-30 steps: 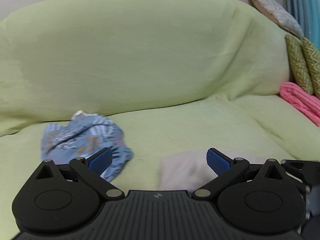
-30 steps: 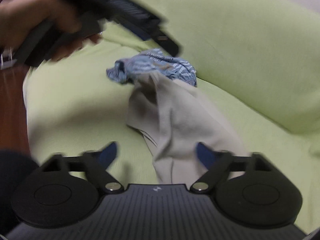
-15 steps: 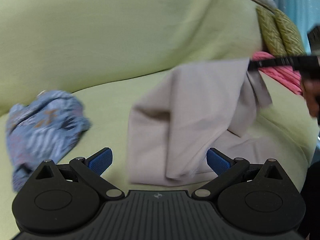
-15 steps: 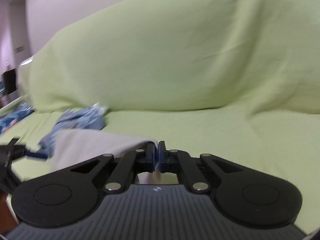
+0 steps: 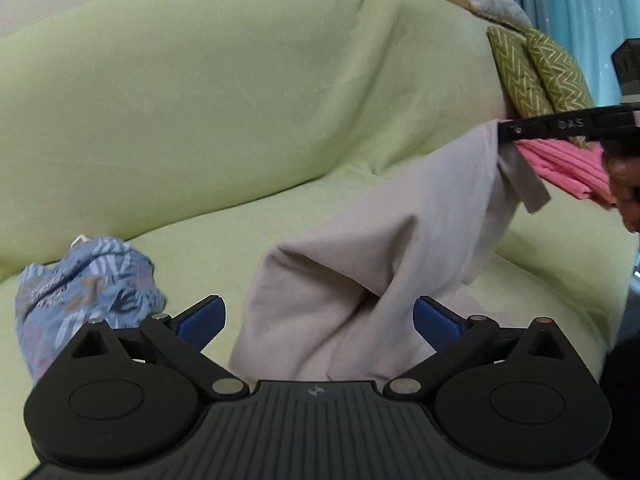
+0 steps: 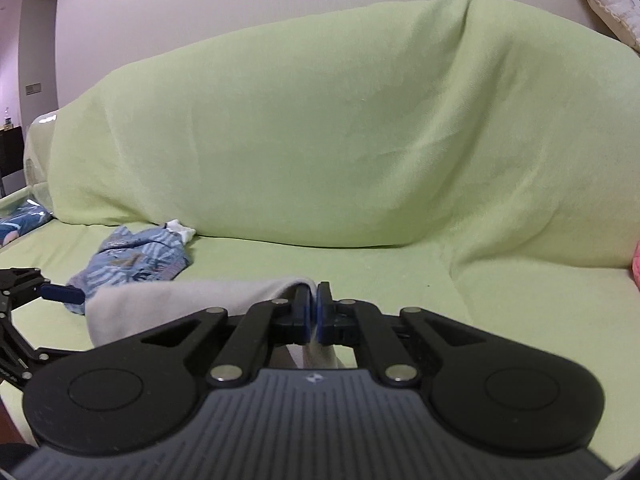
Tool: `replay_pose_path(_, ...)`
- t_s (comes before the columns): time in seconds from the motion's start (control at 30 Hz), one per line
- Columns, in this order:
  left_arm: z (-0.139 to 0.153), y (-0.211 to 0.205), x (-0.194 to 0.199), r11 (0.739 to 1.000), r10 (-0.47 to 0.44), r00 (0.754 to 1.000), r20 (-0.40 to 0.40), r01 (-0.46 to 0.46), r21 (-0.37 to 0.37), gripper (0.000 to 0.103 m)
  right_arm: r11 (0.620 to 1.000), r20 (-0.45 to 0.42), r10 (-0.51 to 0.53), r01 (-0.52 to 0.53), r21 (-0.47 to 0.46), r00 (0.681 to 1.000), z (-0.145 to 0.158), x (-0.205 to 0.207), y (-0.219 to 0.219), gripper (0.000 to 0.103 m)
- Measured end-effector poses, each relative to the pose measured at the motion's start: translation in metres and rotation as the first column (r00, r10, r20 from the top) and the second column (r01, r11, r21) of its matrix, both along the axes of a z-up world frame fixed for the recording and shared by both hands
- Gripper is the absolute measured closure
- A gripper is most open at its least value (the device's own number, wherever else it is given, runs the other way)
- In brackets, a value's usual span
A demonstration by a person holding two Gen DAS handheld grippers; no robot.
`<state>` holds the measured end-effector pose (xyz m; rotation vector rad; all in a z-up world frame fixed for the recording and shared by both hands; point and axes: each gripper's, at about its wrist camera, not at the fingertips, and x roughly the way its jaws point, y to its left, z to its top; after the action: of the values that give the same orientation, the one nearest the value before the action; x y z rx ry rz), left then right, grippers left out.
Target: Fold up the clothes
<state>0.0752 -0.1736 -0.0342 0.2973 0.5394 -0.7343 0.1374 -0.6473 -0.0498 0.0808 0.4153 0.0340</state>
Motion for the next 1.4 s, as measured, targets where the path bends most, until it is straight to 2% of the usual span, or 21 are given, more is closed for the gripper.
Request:
replay_pose_path(0.07, -0.005, -0.002, -0.008, 0.999, -0.021, 1.0, -0.001, 0.021, 0.029, 0.002, 1.0, 0.003, 0.013, -0.013, -0.002, 1.0, 0.004, -0.007, 0.003, 0.102)
replay_pose_path(0.17, -0.015, -0.012, -0.016, 0.994, -0.071, 0.997, 0.01, 0.07, 0.082, 0.011, 1.0, 0.004, 0.027, -0.027, -0.004, 1.0, 0.008, -0.014, 0.006, 0.102)
replay_pose_path(0.23, -0.027, -0.024, -0.013, 0.988, -0.099, 0.995, 0.01, 0.097, 0.12, 0.024, 1.0, 0.003, 0.03, -0.03, -0.004, 1.0, 0.009, -0.015, 0.008, 0.102)
replay_pose_path(0.27, -0.032, -0.029, -0.01, 0.986, -0.106, 0.994, 0.01, 0.104, 0.13, 0.027, 1.0, 0.002, 0.028, -0.028, -0.003, 1.0, 0.009, -0.015, 0.008, 0.102)
replay_pose_path(0.3, -0.036, -0.032, -0.007, 0.985, -0.111, 0.994, 0.011, 0.108, 0.136, 0.038, 1.0, -0.002, 0.026, -0.026, -0.002, 1.0, 0.008, -0.015, 0.007, 0.102)
replay_pose_path(0.33, -0.041, -0.036, -0.004, 0.983, -0.115, 0.993, 0.012, 0.112, 0.142, 0.056, 1.0, -0.007, 0.023, -0.023, 0.0, 1.0, 0.007, -0.014, 0.005, 0.102)
replay_pose_path(0.37, -0.044, -0.038, 0.0, 0.983, -0.12, 0.993, 0.01, 0.118, 0.141, 0.069, 1.0, -0.014, 0.02, -0.02, 0.001, 1.0, 0.005, -0.012, 0.003, 0.102)
replay_pose_path(0.4, -0.044, -0.038, 0.003, 0.983, -0.132, 0.991, 0.013, 0.129, 0.134, 0.096, 1.0, -0.021, 0.017, -0.018, -0.001, 1.0, 0.003, -0.012, 0.001, 0.102)
replay_pose_path(0.5, -0.016, -0.03, 0.0, 0.982, -0.165, 0.984, 0.061, 0.158, 0.103, 0.099, 1.0, -0.037, 0.004, -0.004, -0.009, 0.999, 0.0, -0.011, -0.006, 0.102)
replay_pose_path(0.63, 0.037, -0.013, -0.014, 0.981, -0.182, 0.974, 0.136, 0.17, 0.097, 0.099, 1.0, -0.009, -0.007, 0.007, -0.026, 1.0, 0.019, -0.03, -0.007, 0.102)
replay_pose_path(0.9, 0.16, 0.022, -0.093, 0.985, -0.166, 0.936, 0.311, 0.142, 0.098, 0.098, 0.994, 0.154, 0.024, -0.007, -0.11, 0.988, 0.096, -0.127, 0.028, 0.102)
replay_pose_path(1.13, 0.242, 0.041, -0.134, 0.987, -0.16, 0.909, 0.385, 0.146, 0.065, 0.095, 0.988, 0.278, 0.053, -0.011, -0.152, 0.959, 0.16, -0.196, 0.041, 0.102)
replay_pose_path(1.27, 0.25, 0.03, -0.119, 0.984, -0.177, 0.911, 0.371, 0.153, 0.094, 0.092, 0.982, 0.303, 0.056, 0.003, -0.19, 0.951, 0.177, -0.204, 0.041, 0.102)
replay_pose_path(1.33, 0.231, 0.014, -0.091, 0.979, -0.193, 0.929, 0.315, 0.163, 0.119, 0.091, 0.978, 0.277, 0.045, 0.014, -0.208, 0.96, 0.17, -0.184, 0.034, 0.102)
replay_pose_path(1.4, 0.198, -0.003, -0.056, 0.977, -0.194, 0.952, 0.238, 0.164, 0.14, 0.091, 0.978, 0.226, 0.027, 0.021, -0.207, 0.974, 0.154, -0.154, 0.022, 0.102)
